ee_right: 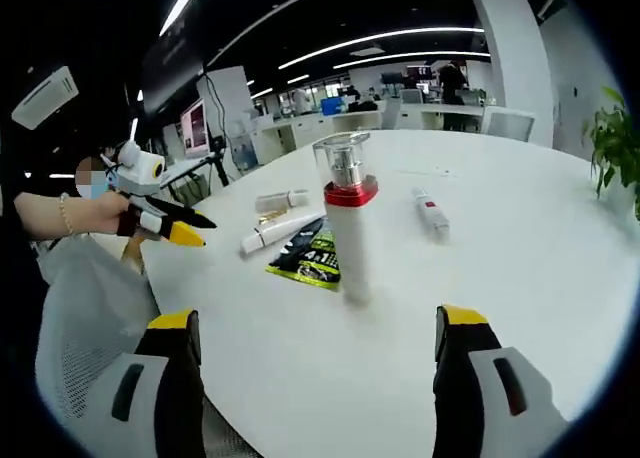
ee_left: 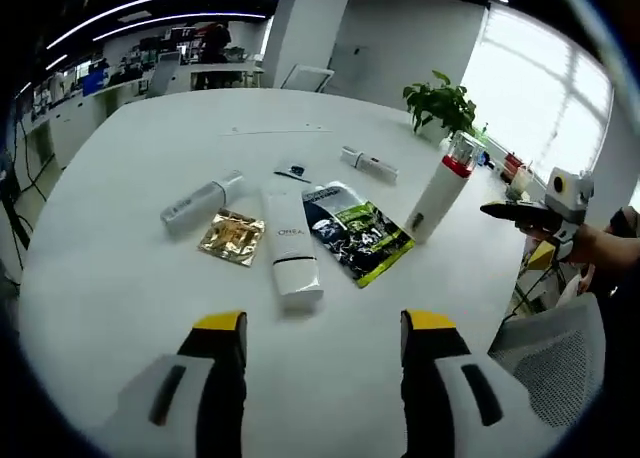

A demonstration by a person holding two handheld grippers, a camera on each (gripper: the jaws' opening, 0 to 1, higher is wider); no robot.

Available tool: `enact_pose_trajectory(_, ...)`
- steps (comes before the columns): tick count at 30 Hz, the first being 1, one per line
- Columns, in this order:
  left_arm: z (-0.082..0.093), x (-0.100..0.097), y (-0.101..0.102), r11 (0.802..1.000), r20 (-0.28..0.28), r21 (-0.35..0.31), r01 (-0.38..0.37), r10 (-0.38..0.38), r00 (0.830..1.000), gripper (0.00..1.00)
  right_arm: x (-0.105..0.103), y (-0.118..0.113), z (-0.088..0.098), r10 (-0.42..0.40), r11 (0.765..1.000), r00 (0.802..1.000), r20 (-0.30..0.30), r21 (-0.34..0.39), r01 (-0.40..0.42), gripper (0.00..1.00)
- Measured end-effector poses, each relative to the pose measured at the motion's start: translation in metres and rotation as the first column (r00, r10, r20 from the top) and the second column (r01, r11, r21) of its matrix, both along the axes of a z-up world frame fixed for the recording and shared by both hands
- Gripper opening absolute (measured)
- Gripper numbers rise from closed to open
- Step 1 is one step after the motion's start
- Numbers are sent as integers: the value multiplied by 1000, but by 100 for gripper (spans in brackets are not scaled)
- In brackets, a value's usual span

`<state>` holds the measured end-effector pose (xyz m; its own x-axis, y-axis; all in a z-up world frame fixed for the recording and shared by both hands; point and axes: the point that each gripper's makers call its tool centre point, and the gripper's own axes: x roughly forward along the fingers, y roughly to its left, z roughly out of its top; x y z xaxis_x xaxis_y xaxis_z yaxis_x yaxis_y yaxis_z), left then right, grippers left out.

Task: Arrange the skincare products in the storage area until every visible bottle or jar stands upright without overlapping.

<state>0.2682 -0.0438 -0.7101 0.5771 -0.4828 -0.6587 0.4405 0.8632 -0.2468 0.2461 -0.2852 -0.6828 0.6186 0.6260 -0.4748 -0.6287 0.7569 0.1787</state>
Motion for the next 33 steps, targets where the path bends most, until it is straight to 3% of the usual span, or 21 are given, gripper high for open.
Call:
enact_pose_trajectory(12,-16,45,-2,996,-96,89,-16,25,995,47,6,2,0,5,1000,1000,-20,-2,-5,97)
enact_pose_trajectory(13,-20,44,-3,994,-133,111,-1,15,991,46,8,2,-1,4,1000,1000,-22,-1,-4,97)
enact_pose_trajectory(16,-22,60,-10,992,-121,126,22,-7,993,47,9,4,-4,5,1000,1000,-30,3,-5,97)
enact_pose_trajectory(18,-21,58,-17,991,-137,130,35,-17,990,46,8,8,-4,7,1000,999,-33,7,-7,96)
enact_pose_trajectory(19,-24,71,-20,988,-146,147,45,-23,989,45,8,9,-4,6,1000,999,-33,9,-6,96)
enact_pose_trajectory(21,-26,74,-25,985,-154,161,55,-30,988,45,8,9,-4,2,1000,999,-34,15,-2,96)
enact_pose_trajectory(23,-30,84,-24,983,-177,175,58,-26,984,44,7,8,-4,-2,1000,999,-36,16,2,96)
enact_pose_trajectory(27,-36,88,-26,976,-209,210,50,-5,978,42,7,4,-5,-15,1000,999,-41,16,16,96)
enact_pose_trajectory(33,-37,108,-32,972,-227,228,58,-5,974,41,6,-3,-4,-40,999,998,-44,19,41,96)
